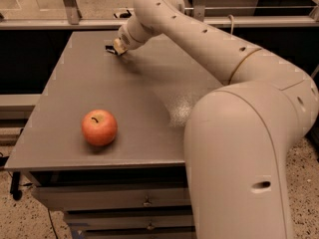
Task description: Move rxbar blueberry near apple
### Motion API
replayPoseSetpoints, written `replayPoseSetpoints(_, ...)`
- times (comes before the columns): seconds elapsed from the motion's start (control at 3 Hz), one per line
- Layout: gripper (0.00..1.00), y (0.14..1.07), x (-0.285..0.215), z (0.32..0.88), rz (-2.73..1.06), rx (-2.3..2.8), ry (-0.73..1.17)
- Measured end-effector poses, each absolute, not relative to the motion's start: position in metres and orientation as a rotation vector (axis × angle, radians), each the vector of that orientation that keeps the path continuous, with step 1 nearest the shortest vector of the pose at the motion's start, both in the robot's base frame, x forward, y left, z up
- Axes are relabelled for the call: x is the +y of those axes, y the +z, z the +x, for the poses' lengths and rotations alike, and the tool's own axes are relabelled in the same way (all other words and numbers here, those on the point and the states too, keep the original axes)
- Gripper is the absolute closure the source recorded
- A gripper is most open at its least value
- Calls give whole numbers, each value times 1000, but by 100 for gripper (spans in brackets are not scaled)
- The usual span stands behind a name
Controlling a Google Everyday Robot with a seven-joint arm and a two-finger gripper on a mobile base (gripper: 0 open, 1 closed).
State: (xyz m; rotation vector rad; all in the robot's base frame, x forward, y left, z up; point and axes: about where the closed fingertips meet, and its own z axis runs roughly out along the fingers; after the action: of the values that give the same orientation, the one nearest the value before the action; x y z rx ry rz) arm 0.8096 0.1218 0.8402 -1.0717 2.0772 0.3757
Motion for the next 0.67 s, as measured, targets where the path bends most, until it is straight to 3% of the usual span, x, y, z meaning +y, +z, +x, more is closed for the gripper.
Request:
replayPoseSetpoints(0.33, 100, 839, 115, 804, -1070, 2076, 369)
replayPoseSetpoints(0.67, 100, 857, 108, 799, -1069, 2039, 366)
